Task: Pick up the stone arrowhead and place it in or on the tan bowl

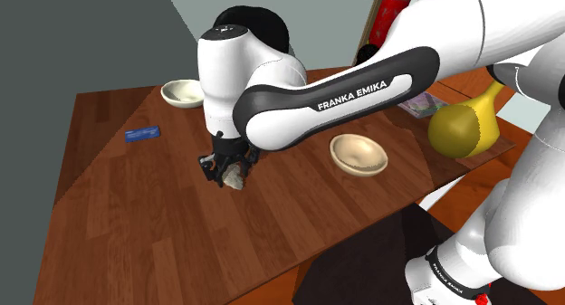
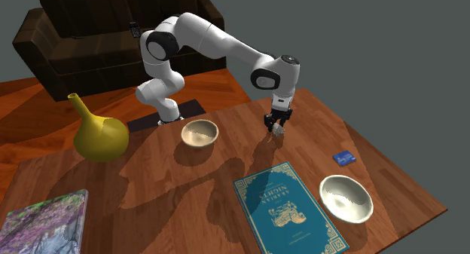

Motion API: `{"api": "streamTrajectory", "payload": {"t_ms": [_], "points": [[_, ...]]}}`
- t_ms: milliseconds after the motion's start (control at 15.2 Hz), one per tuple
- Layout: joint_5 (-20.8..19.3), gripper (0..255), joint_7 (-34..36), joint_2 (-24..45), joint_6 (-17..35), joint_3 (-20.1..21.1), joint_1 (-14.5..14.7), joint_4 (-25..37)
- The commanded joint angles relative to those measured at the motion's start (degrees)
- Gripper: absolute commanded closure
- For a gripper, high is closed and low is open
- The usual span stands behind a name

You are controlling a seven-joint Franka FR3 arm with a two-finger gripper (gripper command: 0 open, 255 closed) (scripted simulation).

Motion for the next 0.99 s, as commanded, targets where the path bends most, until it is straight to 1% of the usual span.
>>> {"api": "streamTrajectory", "payload": {"t_ms": [0,462,924], "points": [[-0.01,255,0.0,0.05,-0.01,-0.02,-0.01,-0.05],[-0.01,255,0.0,0.05,-0.01,-0.02,-0.01,-0.04],[1.34,255,-1.02,-1.82,-4.79,0.38,-0.26,3.18]]}}
